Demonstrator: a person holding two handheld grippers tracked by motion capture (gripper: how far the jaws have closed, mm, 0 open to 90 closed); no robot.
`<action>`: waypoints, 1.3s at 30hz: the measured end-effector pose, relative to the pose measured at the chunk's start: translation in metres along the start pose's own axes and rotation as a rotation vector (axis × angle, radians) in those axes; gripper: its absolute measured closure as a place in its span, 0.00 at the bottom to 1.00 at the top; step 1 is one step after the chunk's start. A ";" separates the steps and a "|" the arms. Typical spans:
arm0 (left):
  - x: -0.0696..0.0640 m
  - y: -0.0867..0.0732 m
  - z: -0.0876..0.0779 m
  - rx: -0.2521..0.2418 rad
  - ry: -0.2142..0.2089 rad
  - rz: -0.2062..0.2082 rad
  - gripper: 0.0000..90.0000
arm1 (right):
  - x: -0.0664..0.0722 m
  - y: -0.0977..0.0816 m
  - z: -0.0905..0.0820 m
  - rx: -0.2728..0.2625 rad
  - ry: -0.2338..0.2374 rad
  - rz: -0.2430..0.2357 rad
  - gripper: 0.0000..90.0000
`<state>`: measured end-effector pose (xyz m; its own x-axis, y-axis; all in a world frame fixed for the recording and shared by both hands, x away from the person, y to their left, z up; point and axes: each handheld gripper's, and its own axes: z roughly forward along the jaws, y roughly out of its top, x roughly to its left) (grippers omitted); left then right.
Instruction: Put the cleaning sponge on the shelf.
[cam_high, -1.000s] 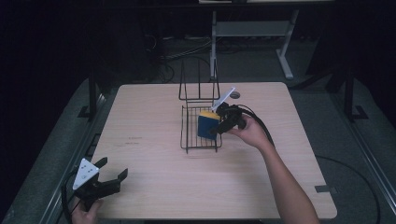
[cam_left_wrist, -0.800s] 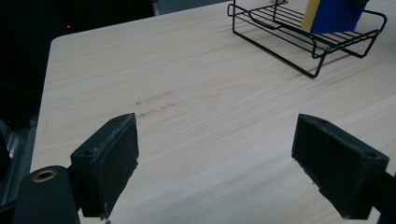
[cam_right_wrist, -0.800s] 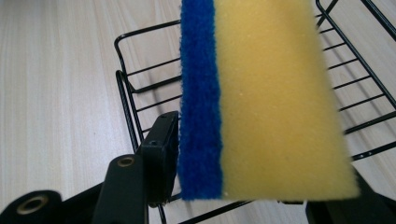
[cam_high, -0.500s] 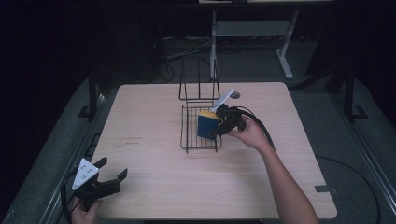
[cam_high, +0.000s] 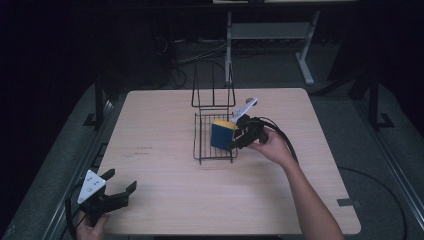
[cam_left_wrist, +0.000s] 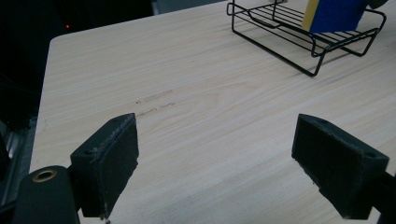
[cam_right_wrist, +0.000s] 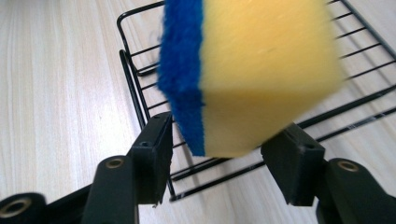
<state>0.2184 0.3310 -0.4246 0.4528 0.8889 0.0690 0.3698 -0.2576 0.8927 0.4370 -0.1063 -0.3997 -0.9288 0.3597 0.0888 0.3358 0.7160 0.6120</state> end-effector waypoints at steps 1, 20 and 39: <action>0.000 0.000 0.000 -0.001 0.001 -0.002 0.16 | 0.002 -0.001 -0.003 -0.006 -0.005 0.002 0.47; -0.001 0.000 0.000 -0.004 0.000 0.006 0.16 | 0.006 -0.008 -0.017 -0.009 -0.017 0.007 0.45; -0.001 0.000 0.001 0.001 0.007 -0.006 0.16 | 0.019 -0.024 -0.040 -0.029 -0.030 -0.003 0.43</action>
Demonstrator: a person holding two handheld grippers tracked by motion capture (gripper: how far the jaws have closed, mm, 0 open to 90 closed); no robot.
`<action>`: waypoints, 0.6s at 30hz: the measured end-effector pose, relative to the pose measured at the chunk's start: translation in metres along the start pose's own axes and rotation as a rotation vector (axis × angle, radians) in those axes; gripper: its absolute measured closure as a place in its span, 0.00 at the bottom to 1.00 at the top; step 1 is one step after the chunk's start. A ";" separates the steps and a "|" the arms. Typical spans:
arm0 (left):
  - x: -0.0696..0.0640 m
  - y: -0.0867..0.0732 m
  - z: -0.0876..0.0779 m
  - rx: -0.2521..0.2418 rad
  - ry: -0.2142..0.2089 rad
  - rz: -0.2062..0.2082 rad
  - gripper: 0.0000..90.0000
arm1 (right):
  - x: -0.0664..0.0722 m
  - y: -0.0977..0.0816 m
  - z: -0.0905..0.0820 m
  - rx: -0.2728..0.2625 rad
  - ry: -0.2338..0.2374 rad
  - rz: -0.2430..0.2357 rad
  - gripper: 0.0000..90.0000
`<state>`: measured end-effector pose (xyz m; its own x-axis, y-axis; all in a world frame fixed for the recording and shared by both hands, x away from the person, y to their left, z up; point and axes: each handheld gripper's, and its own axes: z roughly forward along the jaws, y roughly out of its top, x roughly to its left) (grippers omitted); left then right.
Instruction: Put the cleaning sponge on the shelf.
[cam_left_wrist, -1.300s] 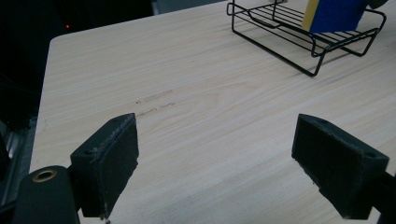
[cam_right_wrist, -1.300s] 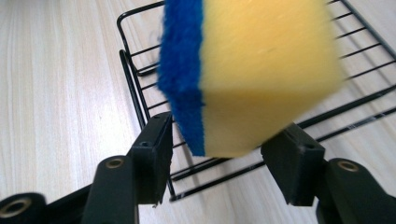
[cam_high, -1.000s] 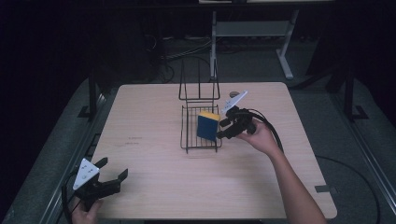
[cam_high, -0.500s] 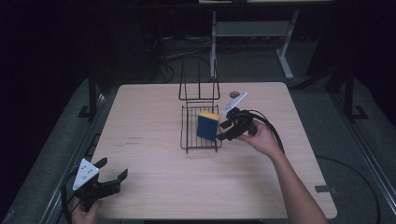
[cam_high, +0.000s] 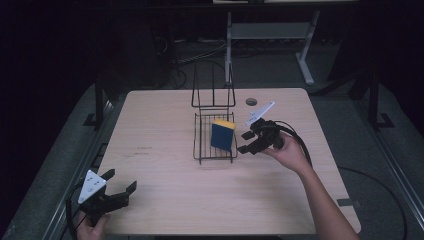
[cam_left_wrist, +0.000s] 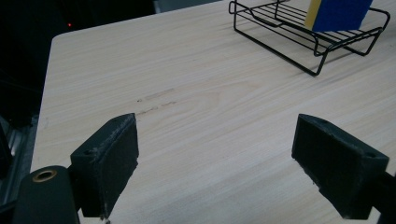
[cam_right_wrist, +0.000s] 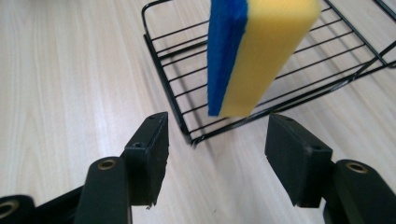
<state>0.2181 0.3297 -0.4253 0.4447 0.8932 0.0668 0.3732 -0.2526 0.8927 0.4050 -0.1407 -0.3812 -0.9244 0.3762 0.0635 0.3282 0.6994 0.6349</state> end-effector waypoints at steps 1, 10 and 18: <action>0.000 0.000 0.000 0.000 0.001 0.001 0.16 | 0.000 0.000 0.000 0.000 0.000 0.000 0.43; -0.001 0.001 0.002 0.004 -0.006 0.012 0.16 | 0.010 -0.021 -0.011 -0.017 -0.030 0.020 0.39; 0.000 -0.001 0.000 0.004 -0.006 0.005 0.16 | 0.022 -0.049 -0.017 -0.025 -0.047 0.048 0.36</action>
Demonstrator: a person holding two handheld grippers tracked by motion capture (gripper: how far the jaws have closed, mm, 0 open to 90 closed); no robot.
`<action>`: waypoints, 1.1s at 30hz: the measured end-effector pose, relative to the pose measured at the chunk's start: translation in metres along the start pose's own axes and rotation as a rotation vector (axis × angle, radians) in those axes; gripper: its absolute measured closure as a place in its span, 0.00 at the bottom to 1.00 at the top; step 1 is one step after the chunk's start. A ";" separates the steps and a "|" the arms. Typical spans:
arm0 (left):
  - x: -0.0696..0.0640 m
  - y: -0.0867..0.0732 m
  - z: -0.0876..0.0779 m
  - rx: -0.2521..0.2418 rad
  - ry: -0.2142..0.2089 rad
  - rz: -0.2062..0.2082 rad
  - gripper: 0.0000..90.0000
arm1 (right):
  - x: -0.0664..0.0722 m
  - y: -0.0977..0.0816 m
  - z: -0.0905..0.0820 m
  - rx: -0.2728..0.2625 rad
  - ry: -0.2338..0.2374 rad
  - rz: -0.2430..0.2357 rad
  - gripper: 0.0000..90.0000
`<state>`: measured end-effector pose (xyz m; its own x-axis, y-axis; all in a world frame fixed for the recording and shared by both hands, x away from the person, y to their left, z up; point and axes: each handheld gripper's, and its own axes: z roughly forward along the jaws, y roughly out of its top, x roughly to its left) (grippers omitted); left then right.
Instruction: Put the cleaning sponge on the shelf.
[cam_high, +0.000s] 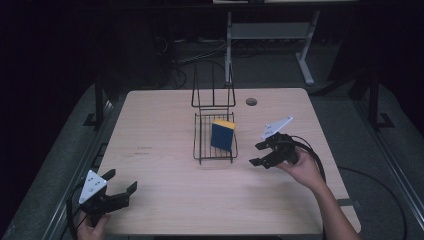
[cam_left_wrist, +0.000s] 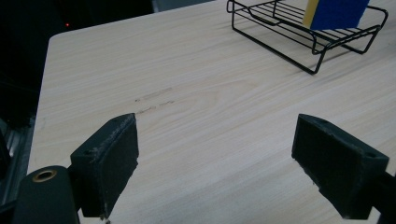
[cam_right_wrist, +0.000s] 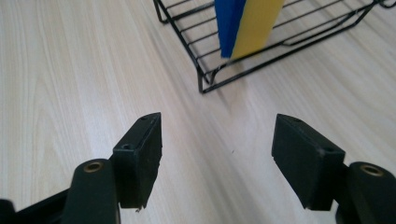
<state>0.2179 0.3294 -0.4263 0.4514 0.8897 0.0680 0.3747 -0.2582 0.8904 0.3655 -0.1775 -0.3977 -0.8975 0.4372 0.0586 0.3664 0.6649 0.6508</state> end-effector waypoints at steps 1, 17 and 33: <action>0.000 0.000 0.000 0.000 0.000 0.000 0.16 | 0.000 0.000 0.000 0.000 0.000 0.000 0.36; -0.001 -0.001 -0.002 0.002 0.004 -0.001 0.16 | 0.012 -0.025 -0.005 0.001 -0.011 0.036 0.33; 0.001 -0.002 -0.004 0.006 0.014 0.001 0.16 | 0.021 -0.053 -0.010 -0.043 -0.027 0.080 0.30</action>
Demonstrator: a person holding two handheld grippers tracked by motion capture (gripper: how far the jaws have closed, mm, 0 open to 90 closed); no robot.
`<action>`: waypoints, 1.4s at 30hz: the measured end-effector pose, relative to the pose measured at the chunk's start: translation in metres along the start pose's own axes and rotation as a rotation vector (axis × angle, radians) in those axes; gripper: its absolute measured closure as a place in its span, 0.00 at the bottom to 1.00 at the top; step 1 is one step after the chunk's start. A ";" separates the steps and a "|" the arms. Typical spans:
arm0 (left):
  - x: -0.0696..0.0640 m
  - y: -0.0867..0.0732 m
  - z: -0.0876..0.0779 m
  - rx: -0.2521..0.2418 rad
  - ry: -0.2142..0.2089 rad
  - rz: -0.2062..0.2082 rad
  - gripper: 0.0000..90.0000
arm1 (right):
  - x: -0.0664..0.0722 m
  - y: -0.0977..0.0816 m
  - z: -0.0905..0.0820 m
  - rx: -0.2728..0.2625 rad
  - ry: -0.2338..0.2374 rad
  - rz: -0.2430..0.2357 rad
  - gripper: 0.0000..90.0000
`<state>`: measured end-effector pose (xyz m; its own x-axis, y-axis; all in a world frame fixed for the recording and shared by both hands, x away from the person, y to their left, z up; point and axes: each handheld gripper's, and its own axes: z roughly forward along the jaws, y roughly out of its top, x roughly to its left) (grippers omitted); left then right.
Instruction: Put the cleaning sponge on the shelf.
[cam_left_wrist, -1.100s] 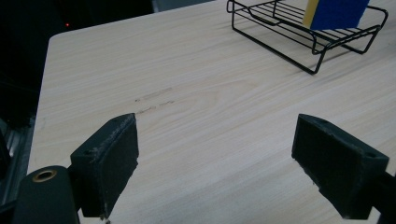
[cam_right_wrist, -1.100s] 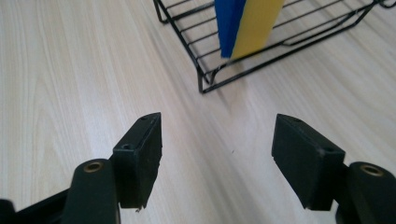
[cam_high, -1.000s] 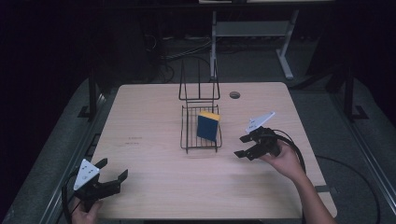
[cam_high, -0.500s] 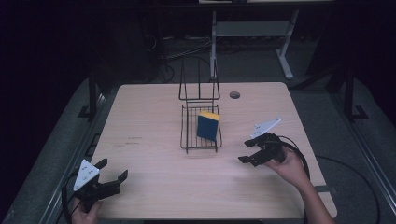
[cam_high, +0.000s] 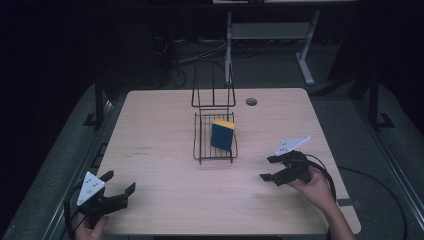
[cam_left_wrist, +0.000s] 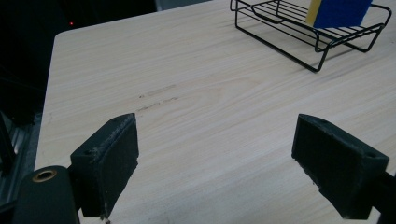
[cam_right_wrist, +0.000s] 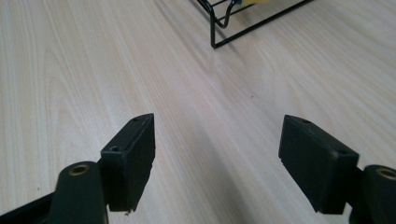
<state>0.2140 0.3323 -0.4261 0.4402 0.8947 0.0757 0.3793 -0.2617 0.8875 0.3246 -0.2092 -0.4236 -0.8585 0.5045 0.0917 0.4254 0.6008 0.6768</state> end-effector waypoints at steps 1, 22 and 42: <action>0.000 0.000 0.000 0.000 0.000 -0.001 0.16 | 0.000 -0.004 0.000 -0.003 0.007 0.007 0.30; -0.001 -0.001 0.000 0.002 0.001 0.000 0.16 | 0.013 -0.028 -0.003 -0.008 0.005 0.040 0.28; -0.002 0.000 0.000 0.002 -0.001 0.002 0.16 | 0.024 -0.051 -0.011 -0.026 -0.016 0.060 0.28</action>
<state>0.2128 0.3310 -0.4265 0.4417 0.8938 0.0776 0.3797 -0.2646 0.8864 0.2787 -0.2345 -0.4481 -0.8268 0.5493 0.1212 0.4683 0.5529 0.6892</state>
